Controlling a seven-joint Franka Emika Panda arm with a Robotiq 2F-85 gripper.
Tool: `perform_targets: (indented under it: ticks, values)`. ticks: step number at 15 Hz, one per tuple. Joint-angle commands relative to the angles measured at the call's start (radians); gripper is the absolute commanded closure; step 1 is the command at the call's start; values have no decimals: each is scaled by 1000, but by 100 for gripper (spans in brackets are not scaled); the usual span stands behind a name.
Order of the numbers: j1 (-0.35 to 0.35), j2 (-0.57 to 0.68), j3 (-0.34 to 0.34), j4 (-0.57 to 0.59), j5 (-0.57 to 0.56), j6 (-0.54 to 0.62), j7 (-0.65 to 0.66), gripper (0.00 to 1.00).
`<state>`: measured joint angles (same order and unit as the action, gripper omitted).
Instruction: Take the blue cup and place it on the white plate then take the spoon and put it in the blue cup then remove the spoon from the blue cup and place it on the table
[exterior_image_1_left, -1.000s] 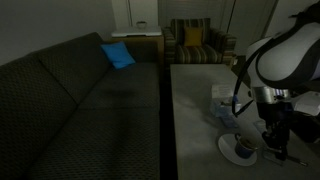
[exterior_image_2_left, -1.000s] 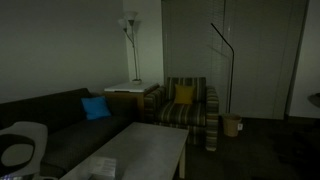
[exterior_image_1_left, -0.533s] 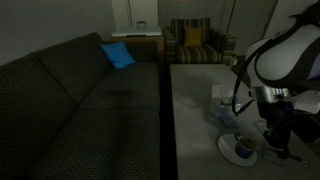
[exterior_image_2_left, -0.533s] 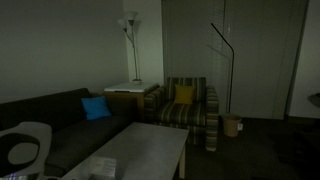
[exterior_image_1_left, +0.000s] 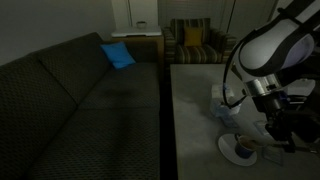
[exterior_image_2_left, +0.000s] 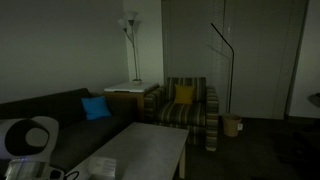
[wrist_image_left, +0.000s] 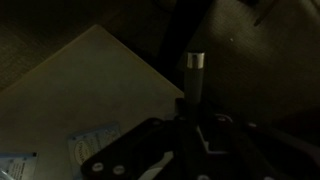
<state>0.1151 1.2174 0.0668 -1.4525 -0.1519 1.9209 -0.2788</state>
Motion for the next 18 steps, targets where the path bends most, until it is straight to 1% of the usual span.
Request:
perform_targets:
  ticks: [1, 4, 11, 12, 18]
  values:
    - [37, 90, -11, 152, -46, -136, 6, 96]
    - [71, 159, -16, 258, -80, -202, 24, 96]
    - [121, 294, -38, 461, -116, -231, 60, 96]
    - [122, 251, -43, 397, -116, -211, 67, 96]
    - [125, 256, -51, 407, -115, -213, 75, 96]
